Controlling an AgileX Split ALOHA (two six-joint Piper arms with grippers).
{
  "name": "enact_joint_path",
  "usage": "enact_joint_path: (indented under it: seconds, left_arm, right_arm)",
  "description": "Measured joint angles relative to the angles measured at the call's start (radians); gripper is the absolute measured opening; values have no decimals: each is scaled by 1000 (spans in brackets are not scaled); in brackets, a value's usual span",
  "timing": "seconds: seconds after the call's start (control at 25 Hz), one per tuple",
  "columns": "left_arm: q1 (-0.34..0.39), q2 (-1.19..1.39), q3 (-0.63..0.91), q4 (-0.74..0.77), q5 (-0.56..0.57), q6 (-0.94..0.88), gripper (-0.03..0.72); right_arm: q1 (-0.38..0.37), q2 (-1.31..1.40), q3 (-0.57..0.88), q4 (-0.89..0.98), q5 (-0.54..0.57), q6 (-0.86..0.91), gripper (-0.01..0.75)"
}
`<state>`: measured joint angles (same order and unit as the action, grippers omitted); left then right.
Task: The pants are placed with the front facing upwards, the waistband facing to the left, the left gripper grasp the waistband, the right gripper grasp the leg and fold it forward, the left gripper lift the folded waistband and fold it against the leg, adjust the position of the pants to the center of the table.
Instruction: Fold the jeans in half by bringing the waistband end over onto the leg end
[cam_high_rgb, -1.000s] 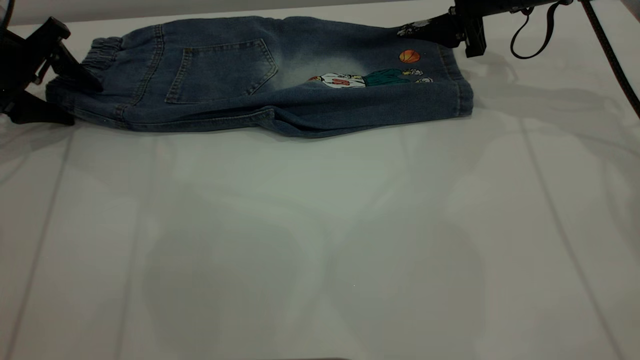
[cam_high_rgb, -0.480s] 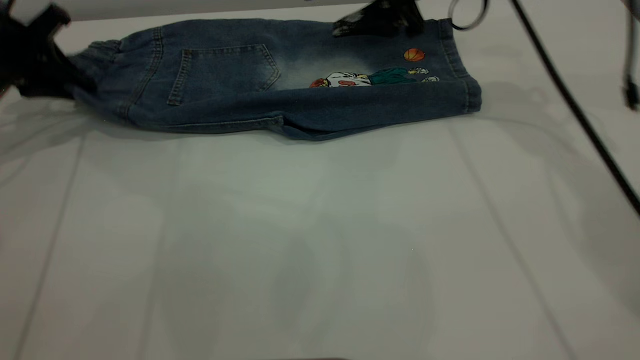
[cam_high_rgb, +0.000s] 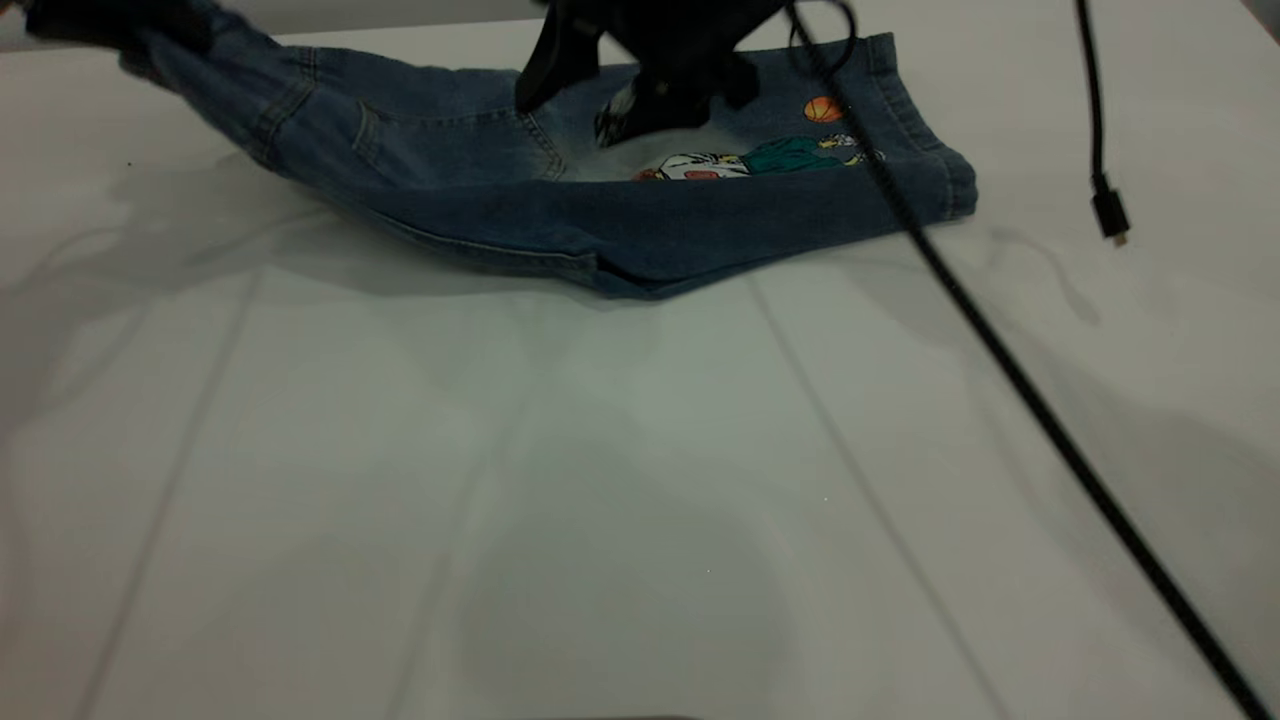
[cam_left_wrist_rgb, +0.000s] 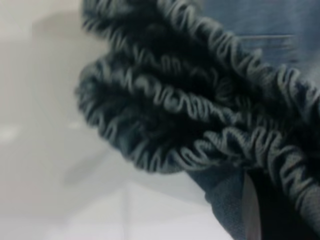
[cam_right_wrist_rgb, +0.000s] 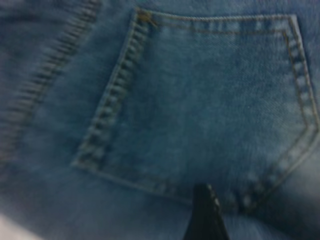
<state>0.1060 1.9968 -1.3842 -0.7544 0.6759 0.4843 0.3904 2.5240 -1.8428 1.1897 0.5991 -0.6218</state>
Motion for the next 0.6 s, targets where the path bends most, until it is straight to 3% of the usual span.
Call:
enact_joint_path:
  seconds: [0.4, 0.6]
  left_arm:
    - [-135, -89, 0, 9, 3, 4, 100]
    - [-164, -123, 0, 30, 2, 23, 100]
  right_arm:
    - [86, 96, -99, -68, 99, 36, 435]
    - [45, 79, -100, -156, 129, 68, 435]
